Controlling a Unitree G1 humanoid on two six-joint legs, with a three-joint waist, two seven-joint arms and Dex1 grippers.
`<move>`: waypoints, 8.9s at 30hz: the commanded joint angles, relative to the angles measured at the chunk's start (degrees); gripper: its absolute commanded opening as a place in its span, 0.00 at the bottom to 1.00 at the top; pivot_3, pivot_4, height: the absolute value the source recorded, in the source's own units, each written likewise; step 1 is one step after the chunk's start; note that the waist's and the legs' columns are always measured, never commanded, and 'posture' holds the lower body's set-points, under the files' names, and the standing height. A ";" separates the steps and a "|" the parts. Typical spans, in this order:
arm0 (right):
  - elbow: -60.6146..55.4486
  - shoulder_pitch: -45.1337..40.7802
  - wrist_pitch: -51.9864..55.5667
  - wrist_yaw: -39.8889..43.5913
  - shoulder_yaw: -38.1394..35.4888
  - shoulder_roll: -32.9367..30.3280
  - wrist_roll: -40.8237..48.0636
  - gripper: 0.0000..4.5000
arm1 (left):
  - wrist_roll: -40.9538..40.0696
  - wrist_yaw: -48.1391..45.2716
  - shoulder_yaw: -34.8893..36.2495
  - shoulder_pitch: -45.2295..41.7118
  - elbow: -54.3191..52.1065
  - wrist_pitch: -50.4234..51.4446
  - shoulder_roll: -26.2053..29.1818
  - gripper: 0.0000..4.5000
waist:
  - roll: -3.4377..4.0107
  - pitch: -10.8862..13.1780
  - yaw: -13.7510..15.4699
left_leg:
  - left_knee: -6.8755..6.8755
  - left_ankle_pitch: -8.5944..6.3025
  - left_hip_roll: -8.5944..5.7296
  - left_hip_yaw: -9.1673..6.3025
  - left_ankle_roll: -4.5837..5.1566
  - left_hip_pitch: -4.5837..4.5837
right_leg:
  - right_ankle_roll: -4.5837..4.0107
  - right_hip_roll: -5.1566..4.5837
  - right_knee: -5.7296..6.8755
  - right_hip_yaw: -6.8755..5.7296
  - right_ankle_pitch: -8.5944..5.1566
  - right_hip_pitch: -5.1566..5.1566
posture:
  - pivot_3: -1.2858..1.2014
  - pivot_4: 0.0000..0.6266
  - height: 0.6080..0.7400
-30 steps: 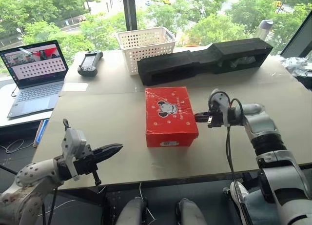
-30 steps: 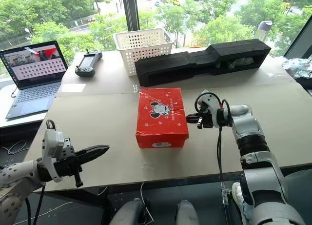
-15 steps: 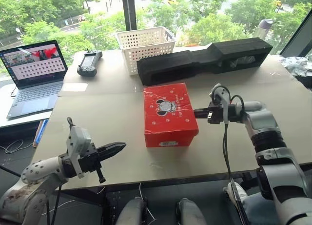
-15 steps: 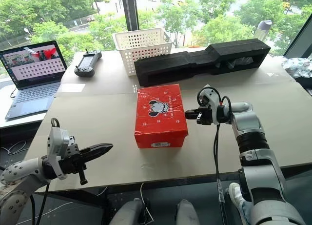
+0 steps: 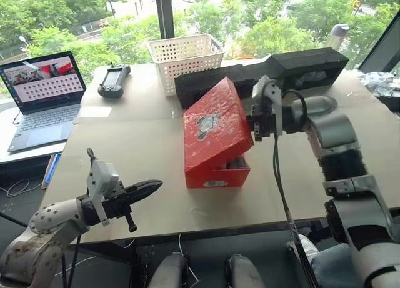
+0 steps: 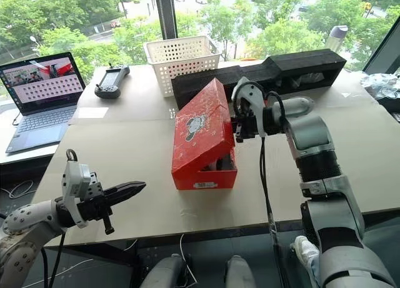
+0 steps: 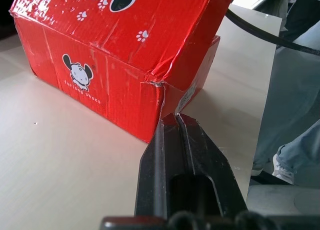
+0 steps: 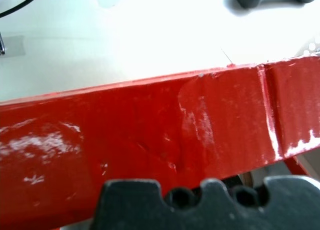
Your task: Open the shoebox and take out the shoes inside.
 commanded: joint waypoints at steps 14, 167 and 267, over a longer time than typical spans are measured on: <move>-2.58 -5.63 4.60 -16.10 -4.69 6.78 2.21 0.09 | -0.78 2.08 0.01 0.93 -2.95 -1.61 -0.45 0.00 | -0.04 -0.01 1.53 | -0.39 0.04 -0.08 0.08 -0.25 0.03 | -0.15 0.25 -0.22 0.23 0.30 -0.30 | 0.52 0.24 0.98; 53.65 0.19 -14.70 -49.93 -22.91 -4.17 -7.75 0.29 | 16.48 -22.07 -10.25 -35.65 48.32 -25.24 -8.51 0.00 | -0.50 -0.13 -1.05 | -0.37 0.37 0.32 0.97 0.43 0.42 | 0.29 0.58 -0.20 1.11 0.64 0.11 | 0.52 0.24 0.98; 0.99 -1.20 41.92 -21.48 -6.96 8.65 16.65 0.34 | 16.33 -21.38 -9.68 -35.62 49.17 -25.19 -6.52 0.00 | -0.49 -0.12 0.42 | -0.28 0.10 0.83 1.44 0.09 -0.10 | 0.04 0.75 -0.24 1.19 0.97 -0.61 | 0.52 0.24 0.98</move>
